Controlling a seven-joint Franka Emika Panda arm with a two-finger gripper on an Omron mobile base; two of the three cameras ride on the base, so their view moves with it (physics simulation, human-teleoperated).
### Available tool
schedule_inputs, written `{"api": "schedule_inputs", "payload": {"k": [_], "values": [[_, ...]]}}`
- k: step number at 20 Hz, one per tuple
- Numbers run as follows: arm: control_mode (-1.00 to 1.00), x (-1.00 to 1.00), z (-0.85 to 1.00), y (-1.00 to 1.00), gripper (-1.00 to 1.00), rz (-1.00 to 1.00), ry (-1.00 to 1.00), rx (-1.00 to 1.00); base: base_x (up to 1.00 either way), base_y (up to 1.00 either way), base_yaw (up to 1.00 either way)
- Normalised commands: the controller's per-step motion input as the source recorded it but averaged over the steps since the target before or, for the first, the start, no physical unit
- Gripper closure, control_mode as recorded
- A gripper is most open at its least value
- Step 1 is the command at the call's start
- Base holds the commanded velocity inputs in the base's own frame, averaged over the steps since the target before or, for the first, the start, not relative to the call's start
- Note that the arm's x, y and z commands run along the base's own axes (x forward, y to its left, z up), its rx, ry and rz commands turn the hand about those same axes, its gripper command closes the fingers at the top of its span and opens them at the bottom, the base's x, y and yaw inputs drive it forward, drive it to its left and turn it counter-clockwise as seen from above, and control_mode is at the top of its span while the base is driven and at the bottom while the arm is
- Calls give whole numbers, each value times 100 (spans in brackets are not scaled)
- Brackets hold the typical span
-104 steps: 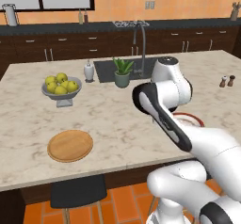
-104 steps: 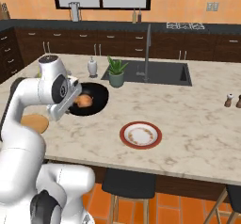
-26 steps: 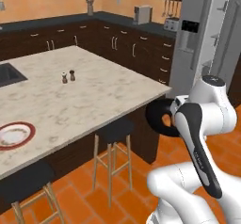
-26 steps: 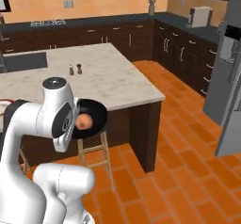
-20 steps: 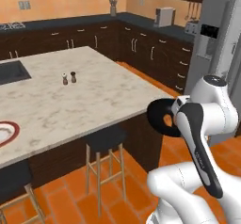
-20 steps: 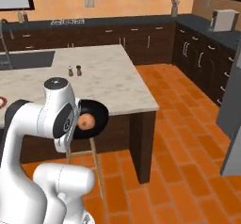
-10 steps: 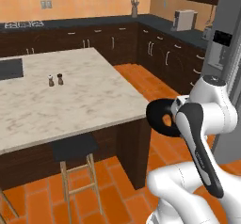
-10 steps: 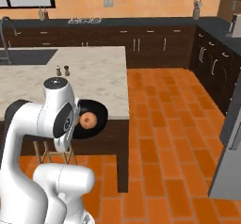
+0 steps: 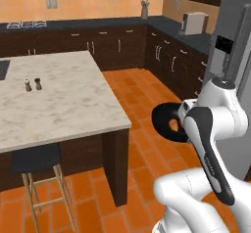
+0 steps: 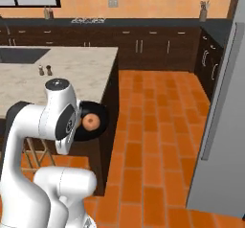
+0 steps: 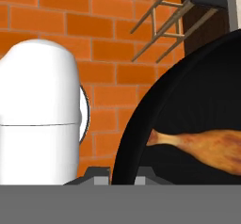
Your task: Pick the chicken drumstick and onion from their plates and place them in the bowl. Then put the bowl in the fridge.
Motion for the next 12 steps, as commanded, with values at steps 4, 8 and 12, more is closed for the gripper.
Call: {"api": "schedule_inputs", "payload": {"k": [4, 8, 12], "values": [[100, 0, 0, 0, 100, 0, 0, 0, 40, -28, -30], [100, 0, 0, 0, 100, 0, 0, 0, 44, -43, -7], [100, 0, 0, 0, 100, 0, 0, 0, 38, -46, -2]]}}
